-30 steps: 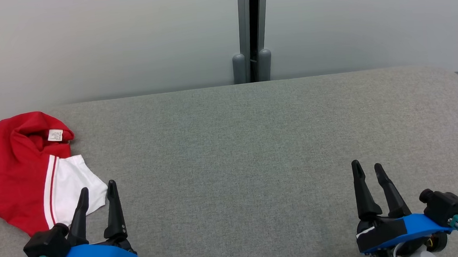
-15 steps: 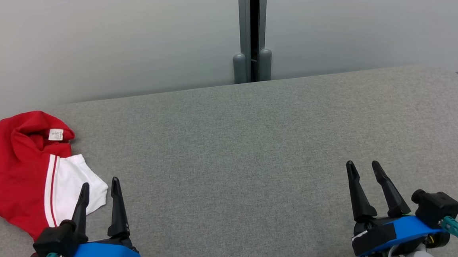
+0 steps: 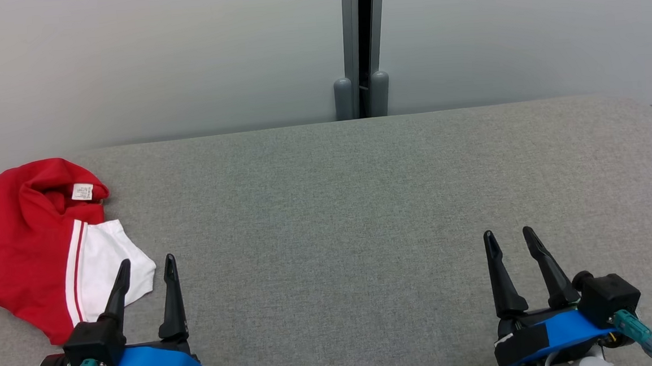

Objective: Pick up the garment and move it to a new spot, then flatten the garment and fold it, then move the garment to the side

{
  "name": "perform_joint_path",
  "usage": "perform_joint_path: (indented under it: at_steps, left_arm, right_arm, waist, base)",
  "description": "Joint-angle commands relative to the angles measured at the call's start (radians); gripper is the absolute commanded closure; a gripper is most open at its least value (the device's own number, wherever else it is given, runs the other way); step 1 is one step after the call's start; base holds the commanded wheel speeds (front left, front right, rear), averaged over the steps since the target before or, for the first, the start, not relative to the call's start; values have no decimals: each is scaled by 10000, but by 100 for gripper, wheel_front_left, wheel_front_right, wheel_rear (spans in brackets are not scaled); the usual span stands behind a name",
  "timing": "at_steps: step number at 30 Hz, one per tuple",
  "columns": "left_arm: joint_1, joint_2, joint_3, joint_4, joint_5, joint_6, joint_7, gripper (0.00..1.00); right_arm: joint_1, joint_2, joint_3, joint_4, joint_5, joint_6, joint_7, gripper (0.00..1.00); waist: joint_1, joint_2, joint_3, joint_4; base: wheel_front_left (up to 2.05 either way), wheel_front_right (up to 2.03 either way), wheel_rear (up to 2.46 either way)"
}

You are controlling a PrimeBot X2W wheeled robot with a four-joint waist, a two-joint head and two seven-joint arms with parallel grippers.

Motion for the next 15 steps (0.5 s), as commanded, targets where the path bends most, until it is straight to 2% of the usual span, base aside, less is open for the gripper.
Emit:
perform_joint_path:
  at_steps: [1,10,15]
  left_arm:
    - [-137,71,-11,36,224,59,-109,0]
    - [-162,75,-44,233,753,94,-259,0]
    - [-152,74,-29,343,704,97,-266,0]
  right_arm:
    - [-155,-12,51,11,-228,0,-94,0]
    - [-172,-12,49,132,-903,0,-269,0]
    - [-169,-12,26,185,-979,0,-255,0]
  waist:
    - [0,0,-11,-2]
    - [0,0,-60,2]
    - [0,0,-79,7]
  base:
    - [0,0,0]
    - [0,0,0]
    - [0,0,0]
